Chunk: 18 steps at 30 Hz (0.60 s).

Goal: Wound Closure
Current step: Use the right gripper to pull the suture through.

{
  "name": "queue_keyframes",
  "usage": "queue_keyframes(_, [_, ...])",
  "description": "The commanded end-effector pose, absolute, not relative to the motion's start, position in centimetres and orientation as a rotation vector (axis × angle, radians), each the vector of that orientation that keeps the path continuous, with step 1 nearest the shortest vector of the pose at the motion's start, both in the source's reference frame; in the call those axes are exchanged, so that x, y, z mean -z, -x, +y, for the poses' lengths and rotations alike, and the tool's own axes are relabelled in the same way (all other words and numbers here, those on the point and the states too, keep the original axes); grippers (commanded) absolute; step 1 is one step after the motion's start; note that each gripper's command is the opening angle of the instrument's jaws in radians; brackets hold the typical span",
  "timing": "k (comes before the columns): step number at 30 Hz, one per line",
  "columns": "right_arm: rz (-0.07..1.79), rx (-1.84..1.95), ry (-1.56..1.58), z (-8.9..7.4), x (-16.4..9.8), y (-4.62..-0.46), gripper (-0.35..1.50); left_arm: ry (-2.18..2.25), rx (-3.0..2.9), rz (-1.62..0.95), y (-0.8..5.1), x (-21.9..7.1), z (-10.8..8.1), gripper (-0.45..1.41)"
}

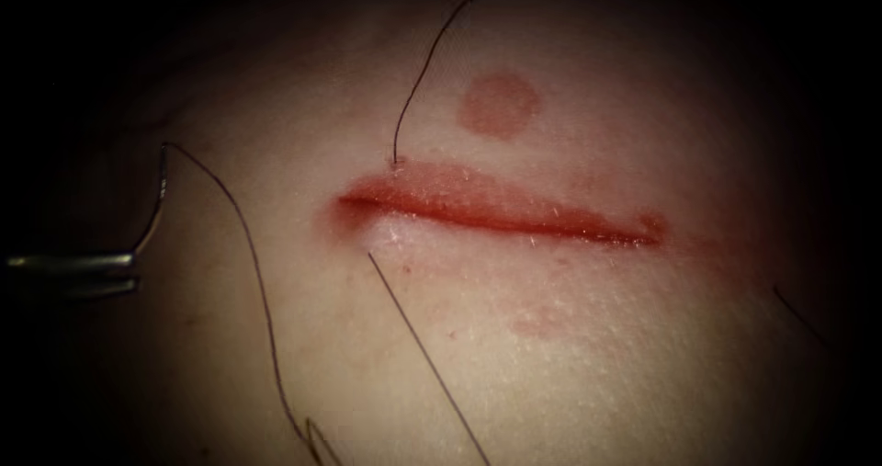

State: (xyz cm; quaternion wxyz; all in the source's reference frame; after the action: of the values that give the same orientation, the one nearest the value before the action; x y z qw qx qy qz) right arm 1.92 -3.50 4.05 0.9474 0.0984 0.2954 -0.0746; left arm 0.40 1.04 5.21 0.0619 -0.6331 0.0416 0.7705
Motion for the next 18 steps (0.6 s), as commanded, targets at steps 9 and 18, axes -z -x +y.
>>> queue_keyframes(9, [0.524,0.258,-0.406,-4.0,-3.2,-1.73,-0.35,1.91,-2.331,0.126,-0.4,-5.3,1.0,-0.35])
queue_keyframes(18, [0.504,0.296,-0.516,-4.1,-2.4,-1.41,-0.35,1.908,-2.329,0.131,-0.4,-5.3,1.0,-0.35])
